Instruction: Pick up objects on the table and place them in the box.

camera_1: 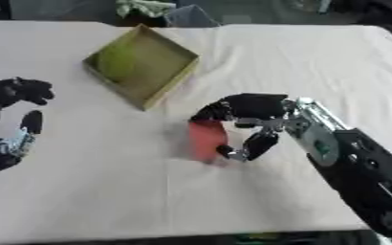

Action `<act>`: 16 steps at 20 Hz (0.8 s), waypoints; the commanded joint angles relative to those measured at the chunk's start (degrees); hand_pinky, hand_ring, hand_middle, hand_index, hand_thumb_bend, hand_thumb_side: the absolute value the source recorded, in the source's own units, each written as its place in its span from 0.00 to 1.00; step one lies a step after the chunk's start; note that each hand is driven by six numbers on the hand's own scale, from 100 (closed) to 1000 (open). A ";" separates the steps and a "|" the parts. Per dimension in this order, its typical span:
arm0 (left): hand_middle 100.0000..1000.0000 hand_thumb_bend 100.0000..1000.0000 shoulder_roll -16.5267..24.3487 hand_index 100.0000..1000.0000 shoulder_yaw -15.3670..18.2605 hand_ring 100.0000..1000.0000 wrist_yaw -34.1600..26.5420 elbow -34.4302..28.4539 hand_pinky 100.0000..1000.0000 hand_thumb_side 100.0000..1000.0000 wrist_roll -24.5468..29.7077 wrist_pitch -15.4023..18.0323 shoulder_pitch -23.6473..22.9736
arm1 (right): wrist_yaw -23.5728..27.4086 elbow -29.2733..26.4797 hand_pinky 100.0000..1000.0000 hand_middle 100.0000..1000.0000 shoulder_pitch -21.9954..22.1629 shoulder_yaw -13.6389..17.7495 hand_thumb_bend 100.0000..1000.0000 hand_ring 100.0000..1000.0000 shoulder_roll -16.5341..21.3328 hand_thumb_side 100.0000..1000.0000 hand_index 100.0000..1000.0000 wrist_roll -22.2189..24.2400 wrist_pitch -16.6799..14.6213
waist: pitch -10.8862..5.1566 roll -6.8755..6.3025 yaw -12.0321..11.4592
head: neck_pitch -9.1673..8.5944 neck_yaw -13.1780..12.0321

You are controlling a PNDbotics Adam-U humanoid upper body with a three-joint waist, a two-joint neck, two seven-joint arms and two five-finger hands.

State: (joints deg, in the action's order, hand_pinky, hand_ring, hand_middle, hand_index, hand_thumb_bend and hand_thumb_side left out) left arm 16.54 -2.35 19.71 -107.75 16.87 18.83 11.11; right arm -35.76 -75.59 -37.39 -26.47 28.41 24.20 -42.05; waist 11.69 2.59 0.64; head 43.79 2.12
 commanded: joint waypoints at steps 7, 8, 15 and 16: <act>0.60 0.00 0.84 0.73 0.21 0.79 -0.58 -0.77 0.63 0.54 0.32 0.10 0.36 | 5.94 -2.36 0.83 0.23 -5.73 3.40 0.00 0.71 0.15 0.13 0.98 -0.62 1.70 | -0.97 -0.20 0.16 | 0.30 -0.18; 0.60 0.00 0.84 0.73 0.22 0.79 -0.63 -0.77 0.63 0.54 0.32 0.11 0.35 | 6.38 -2.32 0.83 0.23 -6.77 3.80 0.00 0.71 0.03 0.13 0.98 -0.72 2.04 | -1.00 -0.23 0.13 | 0.30 -0.20; 0.60 0.00 0.70 0.73 0.11 0.79 -1.18 -0.91 0.63 0.53 0.39 0.18 0.60 | 5.73 2.92 0.84 0.24 -14.84 6.36 0.00 0.72 -2.90 0.40 0.99 -1.51 3.63 | -0.97 -0.44 -0.27 | -0.25 -0.07; 0.60 0.00 0.68 0.73 0.08 0.79 -1.24 -0.94 0.63 0.53 0.42 0.20 0.64 | 5.52 4.36 0.84 0.24 -16.27 6.80 0.00 0.72 -3.68 0.12 0.99 -1.73 3.78 | -0.92 -0.51 -0.40 | -0.36 0.01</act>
State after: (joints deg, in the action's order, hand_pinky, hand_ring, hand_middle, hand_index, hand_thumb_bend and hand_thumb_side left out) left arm 16.53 -2.36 18.87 -107.75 17.13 19.03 11.12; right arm -29.85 -72.09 -52.27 -20.86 24.67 22.79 -38.62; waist 11.64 2.22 0.24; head 43.78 2.10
